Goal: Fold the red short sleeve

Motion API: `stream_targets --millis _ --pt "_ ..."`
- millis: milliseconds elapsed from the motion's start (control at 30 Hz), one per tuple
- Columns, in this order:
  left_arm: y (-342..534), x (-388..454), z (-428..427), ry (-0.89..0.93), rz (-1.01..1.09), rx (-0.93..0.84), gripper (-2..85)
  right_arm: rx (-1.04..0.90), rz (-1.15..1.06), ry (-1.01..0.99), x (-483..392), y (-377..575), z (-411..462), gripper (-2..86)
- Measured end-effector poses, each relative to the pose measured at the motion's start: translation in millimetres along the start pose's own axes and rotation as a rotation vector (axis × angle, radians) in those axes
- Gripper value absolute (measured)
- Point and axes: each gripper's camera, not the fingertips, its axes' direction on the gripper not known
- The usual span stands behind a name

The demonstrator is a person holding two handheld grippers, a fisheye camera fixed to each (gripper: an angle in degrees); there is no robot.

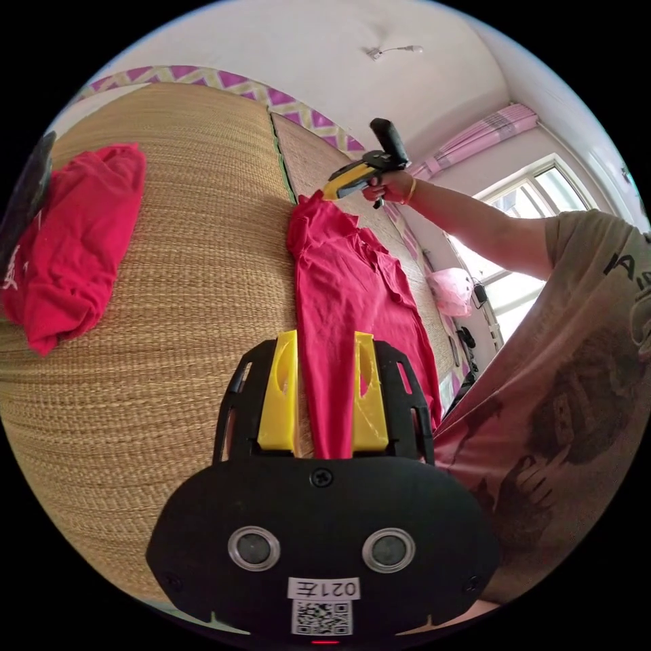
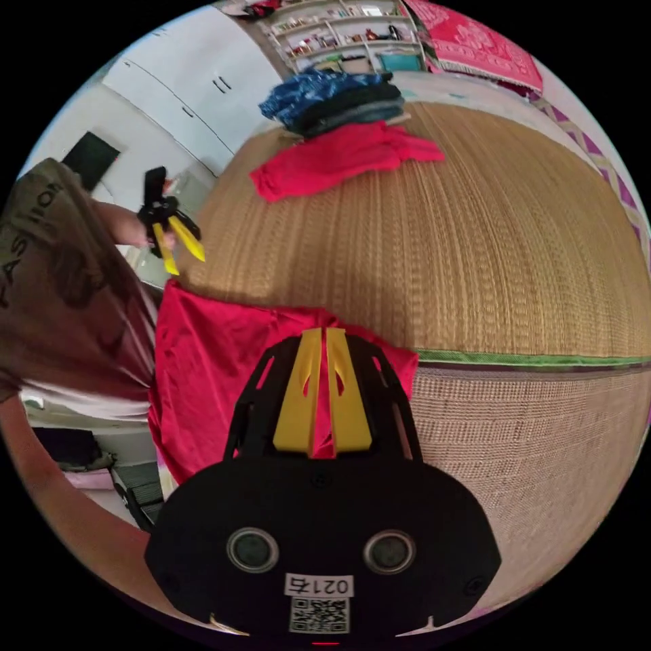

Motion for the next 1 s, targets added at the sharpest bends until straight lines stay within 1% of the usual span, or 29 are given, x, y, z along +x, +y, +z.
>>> stream_targets --millis 67,167,200,367,400,467,533,600,633,700,767,833,867,900,967,1000 --pt "2.9 -2.6 -3.0 0.006 -0.004 0.001 11.4 0.005 -0.043 0.000 -22.3 11.1 2.7 -0.7" --pt "4.7 -4.8 -3.4 0.017 -0.005 -0.014 11.3 -0.127 -0.058 0.020 -45.2 31.3 41.4 -0.8" --pt "4.4 -4.7 -3.6 0.022 -0.004 -0.020 11.4 -0.178 -0.044 0.025 -48.7 40.2 62.8 -0.8" --pt "-2.5 5.4 -13.7 0.017 0.022 -0.039 11.3 -0.298 0.063 0.031 -50.7 70.6 144.7 0.5" --pt "-4.9 9.3 -19.5 0.010 0.033 -0.040 11.3 -0.292 0.088 0.015 -54.6 74.8 155.3 1.3" --pt "-7.9 13.7 -30.1 0.002 0.043 -0.033 11.3 -0.221 0.122 0.008 -66.0 76.0 156.4 4.7" --pt "-9.7 15.3 -39.3 -0.001 0.046 -0.025 11.3 -0.062 0.145 0.026 -88.1 73.3 148.5 6.4" --pt "-11.3 14.2 -46.6 0.002 0.037 -0.025 11.4 0.033 0.167 0.045 -101.3 69.0 150.2 6.2" --pt "-11.8 13.8 -47.6 0.003 0.035 -0.026 11.4 0.092 0.201 0.088 -105.5 66.2 154.5 5.4" --pt "-15.0 12.6 -49.0 0.012 0.027 -0.037 11.3 0.171 0.279 0.146 -103.7 65.1 168.1 1.7" --pt "-18.6 13.5 -49.7 0.013 0.027 -0.049 11.3 0.152 0.326 0.173 -100.9 64.4 203.9 0.3" --pt "-21.8 15.5 -53.5 0.008 0.024 -0.054 11.3 -0.102 0.335 0.130 -106.0 63.1 292.4 -0.3" --pt "-23.6 18.1 -58.7 0.007 0.024 -0.049 11.3 -0.147 0.330 0.128 -111.8 64.4 312.1 -0.4" --pt "-25.4 21.9 -65.8 0.002 0.026 -0.044 11.3 -0.074 0.357 0.176 -125.6 67.6 319.8 -0.5" --pt "-26.5 27.9 -77.1 -0.010 0.035 -0.036 11.3 0.018 0.424 0.201 -141.4 69.1 316.0 -0.5" --pt "-26.6 29.9 -82.3 -0.009 0.035 -0.039 11.3 0.112 0.455 0.257 -154.5 68.9 309.5 -0.5"
